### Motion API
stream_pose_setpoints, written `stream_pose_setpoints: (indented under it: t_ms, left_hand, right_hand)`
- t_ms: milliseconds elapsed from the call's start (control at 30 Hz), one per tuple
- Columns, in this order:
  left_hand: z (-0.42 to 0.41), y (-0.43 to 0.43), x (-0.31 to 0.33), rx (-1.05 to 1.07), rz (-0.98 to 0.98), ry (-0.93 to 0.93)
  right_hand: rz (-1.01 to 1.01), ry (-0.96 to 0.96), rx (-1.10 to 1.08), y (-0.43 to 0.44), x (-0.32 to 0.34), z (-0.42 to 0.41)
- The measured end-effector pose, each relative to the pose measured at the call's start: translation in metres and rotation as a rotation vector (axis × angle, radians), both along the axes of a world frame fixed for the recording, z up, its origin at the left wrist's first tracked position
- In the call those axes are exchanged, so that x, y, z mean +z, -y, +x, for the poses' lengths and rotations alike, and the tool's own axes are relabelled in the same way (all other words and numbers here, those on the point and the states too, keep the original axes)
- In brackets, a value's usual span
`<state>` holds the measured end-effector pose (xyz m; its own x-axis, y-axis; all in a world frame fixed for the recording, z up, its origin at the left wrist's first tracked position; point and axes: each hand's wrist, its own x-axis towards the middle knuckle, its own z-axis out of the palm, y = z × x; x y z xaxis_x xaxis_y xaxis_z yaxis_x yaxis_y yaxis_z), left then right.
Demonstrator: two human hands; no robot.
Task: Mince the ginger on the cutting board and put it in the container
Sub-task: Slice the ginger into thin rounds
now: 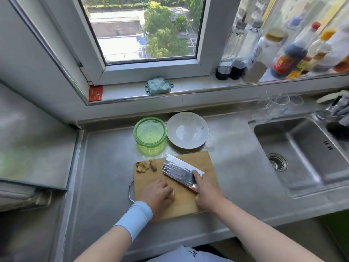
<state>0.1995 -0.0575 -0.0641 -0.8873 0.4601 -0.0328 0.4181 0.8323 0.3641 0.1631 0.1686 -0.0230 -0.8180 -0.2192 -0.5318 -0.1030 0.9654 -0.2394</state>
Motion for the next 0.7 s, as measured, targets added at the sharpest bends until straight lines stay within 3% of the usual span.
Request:
stream_pose_setpoints:
  t_ms: [100, 167, 300, 433, 533, 700]
  left_hand:
    - [0.018, -0.008, -0.01, 0.406, 0.16, 0.083]
    - [0.025, -0.018, -0.004, 0.625, 0.161, 0.128]
    - [0.03, -0.034, 0.004, 0.885, 0.204, 0.179]
    - [0.038, -0.039, 0.006, 0.916, 0.237, 0.134]
    - [0.047, -0.033, 0.0, 0.841, 0.338, 0.007]
    - [0.054, -0.028, -0.005, 0.772, 0.426, -0.017]
  right_hand:
    - [-0.049, -0.016, -0.048, -0.014, 0.0, 0.003]
    - [-0.064, -0.074, -0.024, -0.021, 0.005, 0.004]
    - [-0.176, -0.149, 0.02, -0.026, 0.017, 0.007]
    - [-0.321, -0.076, 0.048, -0.016, 0.02, 0.012]
    - [-0.321, -0.024, 0.103, -0.007, 0.018, 0.013]
    - [-0.31, 0.018, 0.133, 0.007, 0.015, 0.012]
